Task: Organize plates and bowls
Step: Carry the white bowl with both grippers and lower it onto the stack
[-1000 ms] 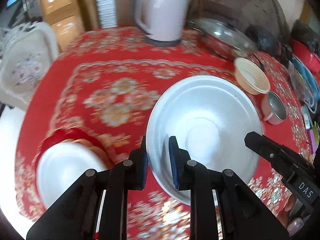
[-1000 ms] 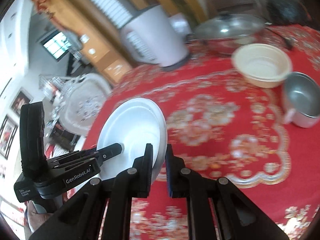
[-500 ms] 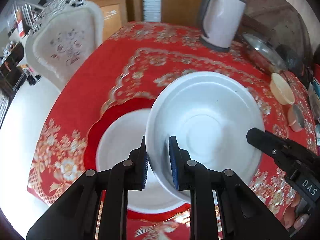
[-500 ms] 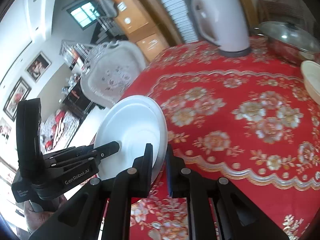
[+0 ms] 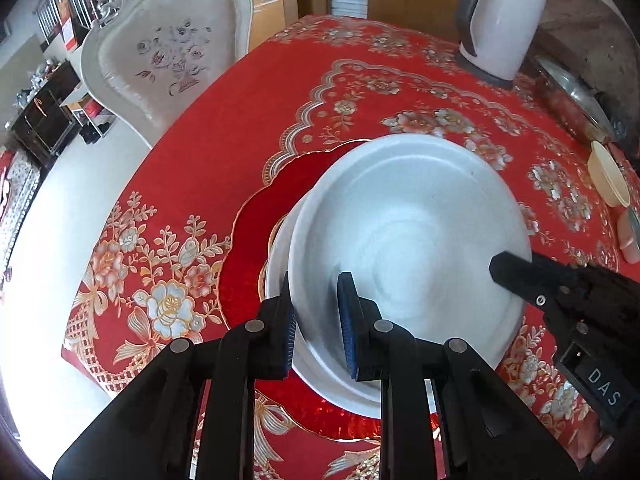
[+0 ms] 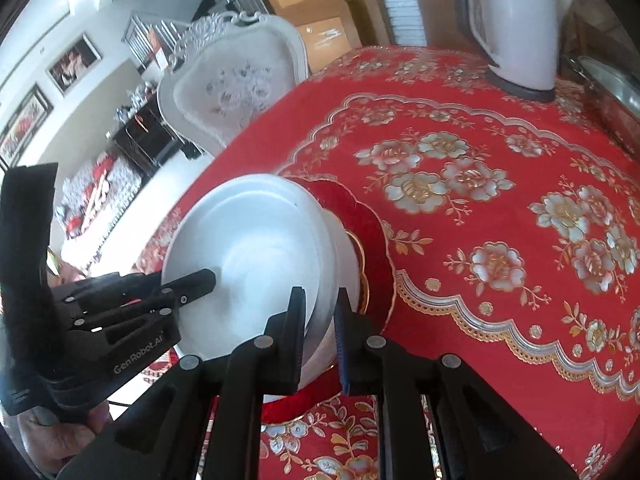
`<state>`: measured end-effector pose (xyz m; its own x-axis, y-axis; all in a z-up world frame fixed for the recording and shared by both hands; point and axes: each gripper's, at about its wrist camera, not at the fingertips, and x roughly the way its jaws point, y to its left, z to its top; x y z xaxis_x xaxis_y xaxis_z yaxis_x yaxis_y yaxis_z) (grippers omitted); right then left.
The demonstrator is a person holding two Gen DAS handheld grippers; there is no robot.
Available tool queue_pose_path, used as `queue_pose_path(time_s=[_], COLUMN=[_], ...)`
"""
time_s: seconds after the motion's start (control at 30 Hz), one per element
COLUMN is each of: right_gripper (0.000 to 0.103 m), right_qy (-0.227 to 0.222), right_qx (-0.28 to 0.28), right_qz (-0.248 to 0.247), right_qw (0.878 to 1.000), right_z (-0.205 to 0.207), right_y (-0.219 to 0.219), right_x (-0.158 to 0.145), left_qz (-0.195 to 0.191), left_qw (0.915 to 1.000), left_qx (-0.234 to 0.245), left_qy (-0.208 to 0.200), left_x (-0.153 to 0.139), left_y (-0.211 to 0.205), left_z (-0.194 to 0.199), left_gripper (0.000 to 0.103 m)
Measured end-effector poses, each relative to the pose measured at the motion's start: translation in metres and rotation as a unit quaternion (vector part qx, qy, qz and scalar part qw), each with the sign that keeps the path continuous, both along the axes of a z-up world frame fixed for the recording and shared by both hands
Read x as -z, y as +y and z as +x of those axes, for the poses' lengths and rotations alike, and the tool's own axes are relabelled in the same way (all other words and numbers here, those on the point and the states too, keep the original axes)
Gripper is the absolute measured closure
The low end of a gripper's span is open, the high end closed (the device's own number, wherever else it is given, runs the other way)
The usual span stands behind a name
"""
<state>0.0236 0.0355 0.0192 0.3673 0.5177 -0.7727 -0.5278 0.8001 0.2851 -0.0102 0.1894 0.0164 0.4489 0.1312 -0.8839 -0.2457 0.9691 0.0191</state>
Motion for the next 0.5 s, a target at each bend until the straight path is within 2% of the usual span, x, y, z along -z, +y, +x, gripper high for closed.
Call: queue_pose_path(time_s=[0.13,0.33,0.5], right_gripper=[0.089,0.089,0.087], right_qy=[-0.011,0.003,0.010], right_qx=[0.002,0.004,0.005], right_qz=[-0.017,0.005,0.016], right_qw=[1.000,1.000,1.000], right_z=[-0.0005,-0.0003,-0.0012], right_y=[0.0056,0.0009,-0.0004], right_x=[-0.0034,-0.0055,-0.0058], left_qz=[0.005,-0.007,0.006], left_qw=[1.0000,0.9998,0.9997], left_qx=[-0.001,-0.014,-0.019], left_qy=[-0.005,-0.011,-0.011], left_x=[-0.0006,-0.0008,-0.0032], left_y=[0.0005,0.0044,0.0039], left_z=[-0.0004,-0.0032,-0.0063], left_gripper=[0.082,0.082,0.082])
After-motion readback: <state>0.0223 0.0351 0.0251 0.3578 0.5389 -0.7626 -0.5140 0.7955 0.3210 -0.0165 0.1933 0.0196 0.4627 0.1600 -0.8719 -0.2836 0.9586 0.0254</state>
